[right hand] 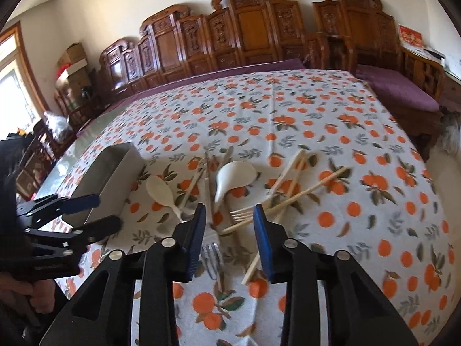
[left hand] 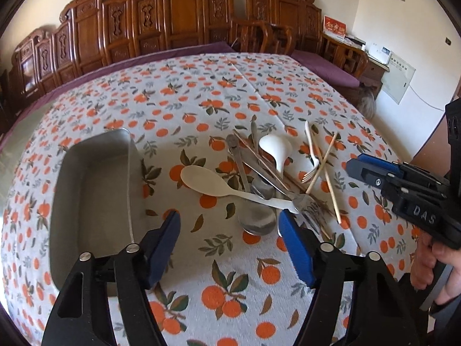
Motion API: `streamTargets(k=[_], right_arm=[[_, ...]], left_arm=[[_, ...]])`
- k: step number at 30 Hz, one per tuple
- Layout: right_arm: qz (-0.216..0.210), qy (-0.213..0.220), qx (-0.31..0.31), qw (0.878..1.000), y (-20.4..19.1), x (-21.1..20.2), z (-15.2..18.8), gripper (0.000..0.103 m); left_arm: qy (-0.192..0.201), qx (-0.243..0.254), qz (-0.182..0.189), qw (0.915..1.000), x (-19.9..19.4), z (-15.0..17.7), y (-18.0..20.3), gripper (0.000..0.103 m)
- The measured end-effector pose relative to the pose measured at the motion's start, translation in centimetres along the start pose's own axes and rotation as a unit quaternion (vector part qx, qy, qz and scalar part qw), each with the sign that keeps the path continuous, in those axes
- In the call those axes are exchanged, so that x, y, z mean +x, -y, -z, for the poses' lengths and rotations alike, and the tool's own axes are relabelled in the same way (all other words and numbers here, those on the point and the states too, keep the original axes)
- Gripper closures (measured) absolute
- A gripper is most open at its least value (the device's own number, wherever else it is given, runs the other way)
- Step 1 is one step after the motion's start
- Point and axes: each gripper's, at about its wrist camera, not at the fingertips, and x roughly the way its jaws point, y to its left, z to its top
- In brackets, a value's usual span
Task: Organize utensils
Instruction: 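Move the left tool and right tool down toward the utensil pile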
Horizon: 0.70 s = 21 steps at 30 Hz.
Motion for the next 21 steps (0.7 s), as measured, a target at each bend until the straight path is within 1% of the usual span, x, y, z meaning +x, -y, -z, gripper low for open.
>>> streamTargets(k=[4, 8, 13, 16, 17, 19, 21], right_arm=[[0.003, -0.014, -0.019, 1.000, -0.8, 1.2, -0.2, 0.068], [0.008, -0.020, -0.027, 0.999, -0.6, 1.4, -0.1, 0.068], [0.008, -0.020, -0.031, 0.999, -0.3, 0.5, -0.2, 0.068], [0.007, -0.017, -0.035, 0.999, -0.1, 0.0, -0.2, 0.068], [0.006, -0.016, -0.035, 0.999, 0.0, -0.1, -0.3, 0.068], [0.004, -0.014, -0.036, 0.999, 0.1, -0.4, -0.5, 0.068], [0.003, -0.012, -0.035, 0.999, 0.2, -0.5, -0.7, 0.068]], left_arm=[[-0.013, -0.008, -0.001, 0.9999, 1.8, -0.8, -0.2, 0.038], [-0.024, -0.018, -0.020, 0.9993, 3.8, -2.0, -0.6, 0.038], [-0.047, -0.026, -0.052, 0.9972, 6.5, -3.8, -2.1, 0.038], [-0.062, -0.034, -0.056, 0.9959, 7.6, -4.7, -3.1, 0.039], [-0.067, -0.035, -0.054, 0.9957, 7.9, -4.8, -3.2, 0.040], [-0.079, -0.031, -0.061, 0.9946, 8.6, -5.1, -3.4, 0.046], [-0.089, -0.030, -0.058, 0.9939, 9.2, -5.3, -3.6, 0.052]])
